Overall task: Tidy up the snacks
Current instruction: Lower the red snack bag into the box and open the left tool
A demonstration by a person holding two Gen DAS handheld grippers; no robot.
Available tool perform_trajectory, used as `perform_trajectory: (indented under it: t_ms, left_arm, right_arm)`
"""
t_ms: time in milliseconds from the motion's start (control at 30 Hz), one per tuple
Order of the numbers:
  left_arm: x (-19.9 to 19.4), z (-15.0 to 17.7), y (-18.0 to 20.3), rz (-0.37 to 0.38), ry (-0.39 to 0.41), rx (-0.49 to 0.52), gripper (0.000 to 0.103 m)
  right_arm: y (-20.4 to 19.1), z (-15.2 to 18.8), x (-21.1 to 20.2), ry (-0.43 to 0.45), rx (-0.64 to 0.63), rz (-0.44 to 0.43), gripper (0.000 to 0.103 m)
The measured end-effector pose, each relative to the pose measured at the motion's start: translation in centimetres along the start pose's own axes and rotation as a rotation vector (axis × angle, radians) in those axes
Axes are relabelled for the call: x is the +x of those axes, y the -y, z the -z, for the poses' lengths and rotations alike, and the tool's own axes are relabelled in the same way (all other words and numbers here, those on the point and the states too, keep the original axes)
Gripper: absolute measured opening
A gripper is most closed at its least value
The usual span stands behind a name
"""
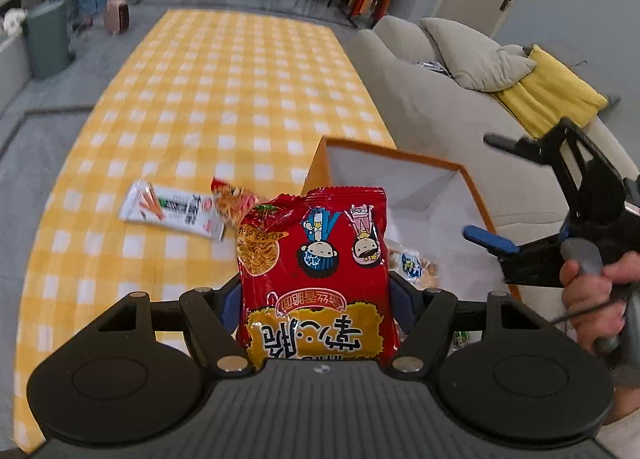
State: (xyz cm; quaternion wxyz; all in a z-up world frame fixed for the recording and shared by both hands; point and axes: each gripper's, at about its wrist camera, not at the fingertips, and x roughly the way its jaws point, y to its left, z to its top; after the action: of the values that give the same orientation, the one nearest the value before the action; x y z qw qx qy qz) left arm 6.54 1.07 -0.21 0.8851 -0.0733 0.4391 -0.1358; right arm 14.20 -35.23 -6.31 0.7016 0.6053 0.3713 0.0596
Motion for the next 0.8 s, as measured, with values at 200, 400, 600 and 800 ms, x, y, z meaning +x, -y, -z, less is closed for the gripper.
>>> perform_trajectory:
  t_ms: [200, 400, 600, 800]
  left_arm:
    - [0.4, -1.0, 3.9, -0.033, 0.002, 0.034, 0.081]
    - [3.1, -2.3, 7.4, -0.047, -0.033, 0.031, 0.081]
    - [7.3, -3.2, 10.0, -0.063, -0.083, -0.002, 0.081]
    - [12.7, -3.5, 13.0, -0.075, -0.131, -0.001, 0.081]
  right_arm:
    - [-2.0, -0.4, -2.2, 0.066, -0.372, 0.171, 0.092]
    - [-2.1, -1.1, -4.6, 0.203, -0.626, 0.32, 0.091]
    - [0.0, -3.0, -6.9, 0.233, -0.689, 0.393, 0.091]
    - [2.5, -5.7, -9.6, 0.251, -0.55, 0.361, 0.091]
